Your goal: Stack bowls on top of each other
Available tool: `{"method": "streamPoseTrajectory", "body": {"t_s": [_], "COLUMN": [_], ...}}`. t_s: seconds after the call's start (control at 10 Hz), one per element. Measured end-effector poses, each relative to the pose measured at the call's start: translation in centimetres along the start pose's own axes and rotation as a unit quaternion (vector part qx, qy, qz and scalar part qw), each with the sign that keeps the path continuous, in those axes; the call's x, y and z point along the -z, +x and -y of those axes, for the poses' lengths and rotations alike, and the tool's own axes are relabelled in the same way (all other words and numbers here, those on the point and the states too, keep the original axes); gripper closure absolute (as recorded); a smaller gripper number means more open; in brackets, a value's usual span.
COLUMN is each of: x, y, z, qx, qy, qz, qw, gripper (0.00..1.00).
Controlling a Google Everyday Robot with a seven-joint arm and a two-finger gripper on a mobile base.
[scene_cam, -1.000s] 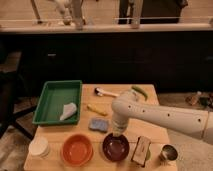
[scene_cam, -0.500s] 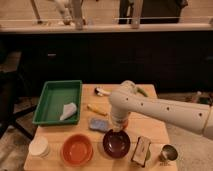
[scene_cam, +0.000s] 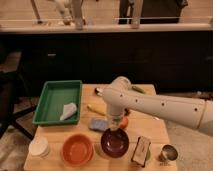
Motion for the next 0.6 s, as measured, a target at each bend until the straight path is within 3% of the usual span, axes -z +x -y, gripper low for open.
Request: {"method": "streamPoseTrajectory", "body": {"t_s": [0.3,0.6], "x": [1.2,2.8], "y": [-1.6,-5.0], "z": [-0.6,-0.8], "qx": [0.008,-0.011], "qy": [0.001,0.003], "qz": [-0.006,0.001], "qw": [1.0000,0.9999], "gripper": [1.00,1.00]}}
